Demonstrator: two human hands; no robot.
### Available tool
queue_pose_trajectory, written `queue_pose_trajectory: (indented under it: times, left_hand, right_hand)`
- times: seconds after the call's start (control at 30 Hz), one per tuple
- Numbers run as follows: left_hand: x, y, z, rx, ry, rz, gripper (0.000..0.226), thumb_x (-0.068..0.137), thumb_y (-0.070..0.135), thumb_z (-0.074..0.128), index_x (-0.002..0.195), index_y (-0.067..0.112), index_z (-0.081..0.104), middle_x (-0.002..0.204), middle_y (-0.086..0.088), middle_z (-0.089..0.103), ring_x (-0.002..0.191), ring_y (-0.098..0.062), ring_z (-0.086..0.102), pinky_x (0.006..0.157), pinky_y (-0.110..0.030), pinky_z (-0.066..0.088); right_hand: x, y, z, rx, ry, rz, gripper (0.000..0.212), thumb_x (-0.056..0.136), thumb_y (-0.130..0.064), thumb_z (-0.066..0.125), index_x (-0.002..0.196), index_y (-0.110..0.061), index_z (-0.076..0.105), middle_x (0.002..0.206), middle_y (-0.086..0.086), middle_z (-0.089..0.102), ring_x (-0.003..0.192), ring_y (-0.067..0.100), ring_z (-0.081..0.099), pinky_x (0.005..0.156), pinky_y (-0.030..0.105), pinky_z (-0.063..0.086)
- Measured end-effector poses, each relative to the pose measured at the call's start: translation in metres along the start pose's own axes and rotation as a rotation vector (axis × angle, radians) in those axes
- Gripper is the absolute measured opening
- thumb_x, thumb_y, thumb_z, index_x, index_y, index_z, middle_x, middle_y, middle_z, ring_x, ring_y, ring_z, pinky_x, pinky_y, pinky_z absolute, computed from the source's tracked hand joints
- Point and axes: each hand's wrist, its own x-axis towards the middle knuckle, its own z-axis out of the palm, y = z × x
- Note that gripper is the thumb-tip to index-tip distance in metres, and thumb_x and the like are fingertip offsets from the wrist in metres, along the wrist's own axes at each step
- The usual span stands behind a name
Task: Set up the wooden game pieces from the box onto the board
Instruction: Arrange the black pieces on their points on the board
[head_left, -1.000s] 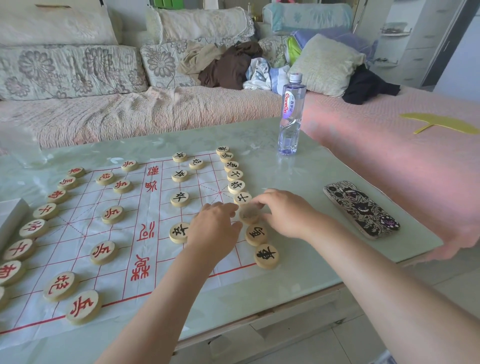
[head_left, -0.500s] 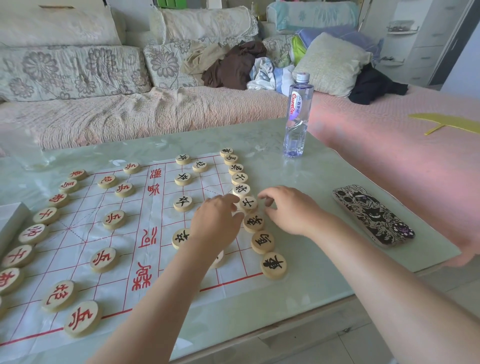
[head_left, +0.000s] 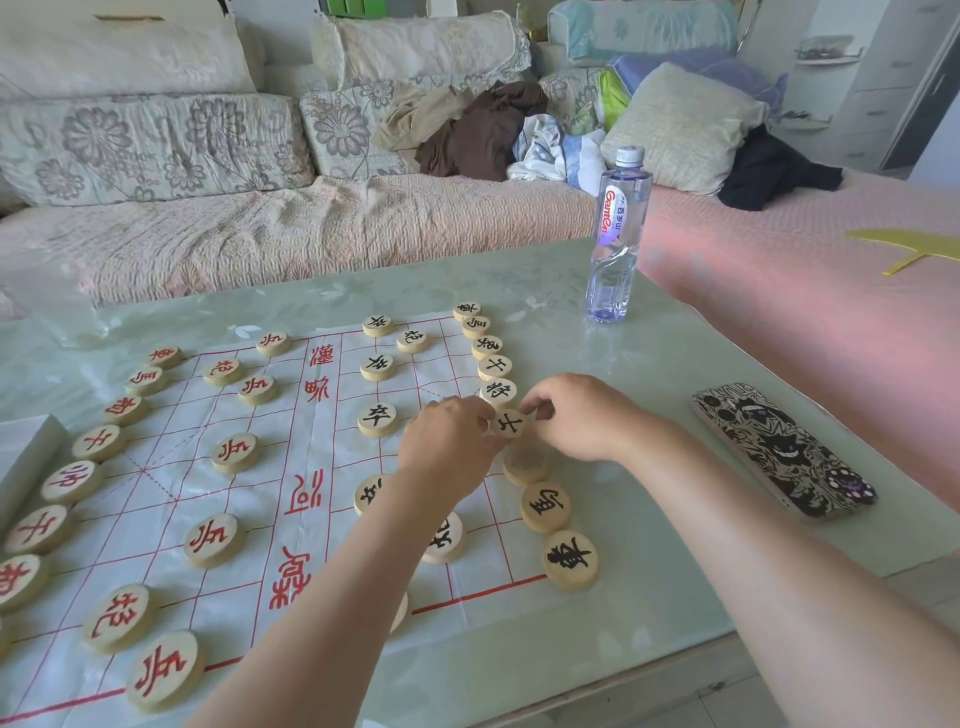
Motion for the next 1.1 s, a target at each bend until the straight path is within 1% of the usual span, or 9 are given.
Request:
queue_pose_trajectory:
  times: [0.23,0.4,0.5,0.57,0.63,0.73,0.87,0.97,1.1]
  left_hand:
    - [0.002,-0.002,-0.003,0.0,-0.003,0.029,0.03,0.086,0.043,0.066,0.112,0.031,0.064,0.107,0.012,0.067,0.101,-0.016,0.058,0.085,-0.034,0.048]
    - [0.014,-0.005,-0.012,-0.071,0.029,-0.027,0.029,0.087,0.037,0.062,0.115,0.031,0.06,0.105,0.015,0.065,0.098,-0.014,0.058,0.08,-0.03,0.047]
    - [0.029,-0.006,-0.014,-0.073,0.053,-0.052,0.031,0.088,0.033,0.06,0.119,0.029,0.06,0.111,0.012,0.065,0.104,-0.016,0.057,0.086,-0.033,0.048]
    - [0.038,-0.008,-0.012,-0.028,0.028,-0.064,0.036,0.088,0.034,0.06,0.124,0.028,0.058,0.115,0.009,0.062,0.111,-0.018,0.054,0.089,-0.036,0.048]
    - [0.046,-0.009,-0.01,0.001,-0.018,-0.082,0.038,0.087,0.036,0.061,0.125,0.029,0.058,0.116,0.008,0.061,0.113,-0.02,0.053,0.091,-0.039,0.048]
    - [0.054,-0.01,-0.008,-0.04,-0.058,-0.084,0.038,0.082,0.039,0.068,0.119,0.031,0.063,0.111,0.009,0.064,0.108,-0.019,0.057,0.089,-0.037,0.05]
    - [0.055,-0.013,-0.005,-0.055,-0.033,-0.064,0.035,0.081,0.039,0.072,0.114,0.032,0.066,0.11,0.011,0.066,0.104,-0.016,0.059,0.086,-0.033,0.051]
    - [0.054,-0.014,-0.004,-0.065,-0.027,-0.053,0.036,0.081,0.04,0.071,0.115,0.033,0.066,0.111,0.012,0.066,0.105,-0.016,0.058,0.086,-0.032,0.049]
    - [0.054,-0.016,-0.004,-0.072,-0.044,-0.057,0.037,0.078,0.044,0.073,0.113,0.033,0.064,0.109,0.013,0.064,0.101,-0.015,0.058,0.083,-0.033,0.05]
  right_hand:
    - [0.001,0.003,-0.005,0.088,0.031,0.018,0.03,0.091,-0.035,0.062,0.121,-0.032,0.064,0.118,-0.007,0.064,0.11,0.017,0.06,0.098,0.035,0.047]
    - [0.006,-0.001,-0.004,0.097,0.109,0.022,0.03,0.094,-0.032,0.056,0.124,-0.031,0.064,0.12,-0.007,0.064,0.111,0.019,0.059,0.096,0.035,0.048]
    - [0.014,-0.004,0.0,0.077,0.139,0.029,0.033,0.097,-0.034,0.052,0.128,-0.031,0.062,0.122,-0.006,0.063,0.113,0.02,0.058,0.093,0.033,0.047]
    - [0.021,-0.005,0.003,0.089,0.12,0.035,0.035,0.096,-0.034,0.052,0.129,-0.032,0.062,0.121,-0.006,0.063,0.113,0.021,0.059,0.092,0.032,0.047]
    - [0.026,-0.007,0.003,0.101,0.103,0.042,0.036,0.095,-0.033,0.053,0.13,-0.034,0.062,0.12,-0.006,0.064,0.112,0.021,0.059,0.092,0.033,0.048]
    - [0.034,-0.007,0.002,0.112,0.09,0.055,0.035,0.095,-0.033,0.056,0.129,-0.034,0.063,0.121,-0.005,0.064,0.112,0.021,0.06,0.094,0.034,0.048]
    - [0.041,-0.004,0.002,0.117,0.066,0.061,0.03,0.092,-0.038,0.061,0.121,-0.034,0.068,0.115,-0.007,0.067,0.107,0.019,0.062,0.093,0.035,0.05]
    - [0.043,-0.002,0.003,0.134,0.06,0.063,0.028,0.089,-0.039,0.064,0.116,-0.033,0.07,0.109,-0.008,0.068,0.104,0.018,0.063,0.093,0.036,0.051]
    - [0.044,-0.003,0.007,0.166,0.062,0.048,0.027,0.093,-0.031,0.06,0.117,-0.032,0.07,0.114,-0.007,0.07,0.107,0.019,0.064,0.094,0.038,0.051]
